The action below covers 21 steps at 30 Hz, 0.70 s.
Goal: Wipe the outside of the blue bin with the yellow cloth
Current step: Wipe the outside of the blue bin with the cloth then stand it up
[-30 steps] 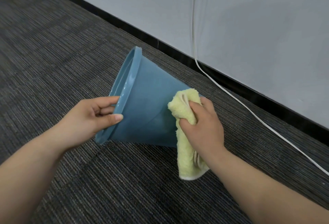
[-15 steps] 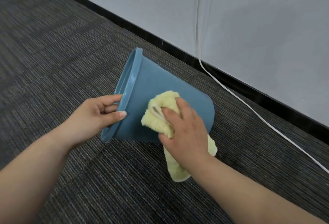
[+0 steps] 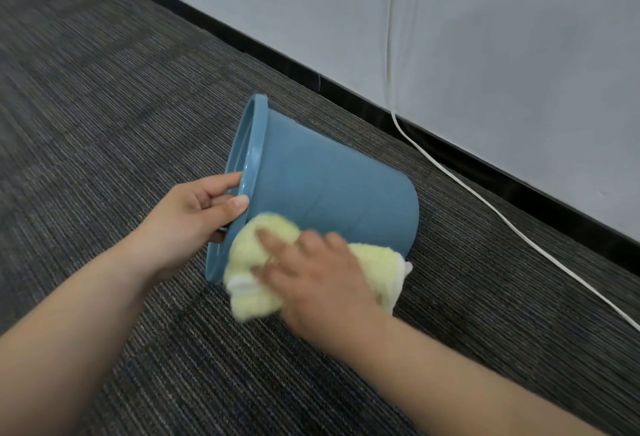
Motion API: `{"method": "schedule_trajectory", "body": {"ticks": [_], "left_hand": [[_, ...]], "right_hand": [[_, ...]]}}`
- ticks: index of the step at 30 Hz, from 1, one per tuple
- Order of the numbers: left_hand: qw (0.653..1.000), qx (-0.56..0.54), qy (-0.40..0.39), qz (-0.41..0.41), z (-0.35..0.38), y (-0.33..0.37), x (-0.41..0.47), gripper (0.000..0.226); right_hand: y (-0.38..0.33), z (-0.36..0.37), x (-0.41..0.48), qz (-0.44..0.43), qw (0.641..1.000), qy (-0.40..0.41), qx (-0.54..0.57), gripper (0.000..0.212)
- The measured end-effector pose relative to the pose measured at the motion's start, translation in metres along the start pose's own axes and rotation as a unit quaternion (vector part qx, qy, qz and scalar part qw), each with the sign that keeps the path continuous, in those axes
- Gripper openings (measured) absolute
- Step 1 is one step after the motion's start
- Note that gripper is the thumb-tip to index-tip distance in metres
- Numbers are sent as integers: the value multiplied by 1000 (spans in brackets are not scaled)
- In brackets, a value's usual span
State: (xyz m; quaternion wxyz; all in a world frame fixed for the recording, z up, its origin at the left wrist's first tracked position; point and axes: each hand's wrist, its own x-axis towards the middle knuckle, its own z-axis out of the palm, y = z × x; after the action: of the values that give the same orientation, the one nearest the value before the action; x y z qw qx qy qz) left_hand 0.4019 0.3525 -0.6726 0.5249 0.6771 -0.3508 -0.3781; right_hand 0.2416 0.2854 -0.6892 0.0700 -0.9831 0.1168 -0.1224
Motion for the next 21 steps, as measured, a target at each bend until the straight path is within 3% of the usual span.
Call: {"method": "schedule_trajectory", "body": {"ticks": [3,7,12,14,17,21], "left_hand": [[1000,1,-12,2,-2,1,0,29],[1000,-9,-13,-4,-7,-1,-3,32],[1000,-3,-5,-10,-10,-5,-6,32],[1000,-5,-11,-10,-11,-6,-6,32],[1000,-14,-20,-7,-13,-5,-8,33],[1000,-6,-17,-19,-13,-4,-9,32]], "right_hand": [[1,0,1,6,1000,-18,-15,42],[22,-9,15,145,983,70,86,48],[1,3,4,43,999,-10,5,52],[8,6,2,46,999,-9,-3,53],[39,6,-1,146,988,31,38,54],[74,17,-17,306,946,63,82,46]]}}
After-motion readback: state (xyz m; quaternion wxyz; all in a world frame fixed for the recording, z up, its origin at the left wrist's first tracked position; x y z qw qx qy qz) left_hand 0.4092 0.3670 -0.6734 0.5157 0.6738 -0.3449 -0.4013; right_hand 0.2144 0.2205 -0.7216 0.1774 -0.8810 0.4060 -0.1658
